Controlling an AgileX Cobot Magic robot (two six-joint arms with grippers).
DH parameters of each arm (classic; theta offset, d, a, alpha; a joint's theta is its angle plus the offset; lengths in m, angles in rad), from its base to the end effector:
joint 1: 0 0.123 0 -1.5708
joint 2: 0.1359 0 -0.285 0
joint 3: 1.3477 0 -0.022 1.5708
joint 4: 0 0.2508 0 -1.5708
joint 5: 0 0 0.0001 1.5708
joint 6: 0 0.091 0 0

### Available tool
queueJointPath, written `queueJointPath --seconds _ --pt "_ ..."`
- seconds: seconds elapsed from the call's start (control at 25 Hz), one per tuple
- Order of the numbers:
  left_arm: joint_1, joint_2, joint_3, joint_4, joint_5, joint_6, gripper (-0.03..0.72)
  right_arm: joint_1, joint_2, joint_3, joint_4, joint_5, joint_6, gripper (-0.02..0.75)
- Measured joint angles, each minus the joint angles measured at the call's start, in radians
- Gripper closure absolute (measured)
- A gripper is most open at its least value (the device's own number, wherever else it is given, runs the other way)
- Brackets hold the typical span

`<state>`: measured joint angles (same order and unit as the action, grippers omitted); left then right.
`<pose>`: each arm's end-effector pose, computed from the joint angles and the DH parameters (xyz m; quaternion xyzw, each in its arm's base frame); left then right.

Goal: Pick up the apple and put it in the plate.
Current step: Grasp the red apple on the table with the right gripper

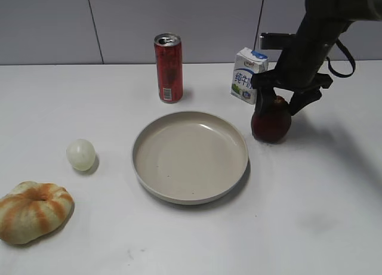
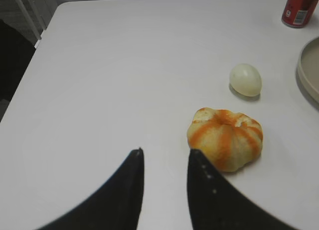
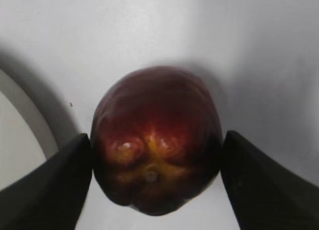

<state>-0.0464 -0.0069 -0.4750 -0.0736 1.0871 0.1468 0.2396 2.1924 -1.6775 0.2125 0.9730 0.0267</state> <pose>-0.0046 -0.0057 0.2684 0.0849 0.8599 -0.0115 0.5033 0.4326 0.1220 0.1579 -0.0535 0.9907 0.1028 0.0714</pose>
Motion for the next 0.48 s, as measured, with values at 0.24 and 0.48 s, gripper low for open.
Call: queueJointPath --seconds 0.24,0.48 --pt "0.000 0.000 0.000 0.000 0.000 0.000 0.452 0.000 0.008 -0.020 -0.018 0.023 0.000 0.181" --pt "0.000 0.000 0.000 0.000 0.000 0.000 0.452 0.016 -0.016 -0.083 -0.051 0.115 -0.001 0.182"
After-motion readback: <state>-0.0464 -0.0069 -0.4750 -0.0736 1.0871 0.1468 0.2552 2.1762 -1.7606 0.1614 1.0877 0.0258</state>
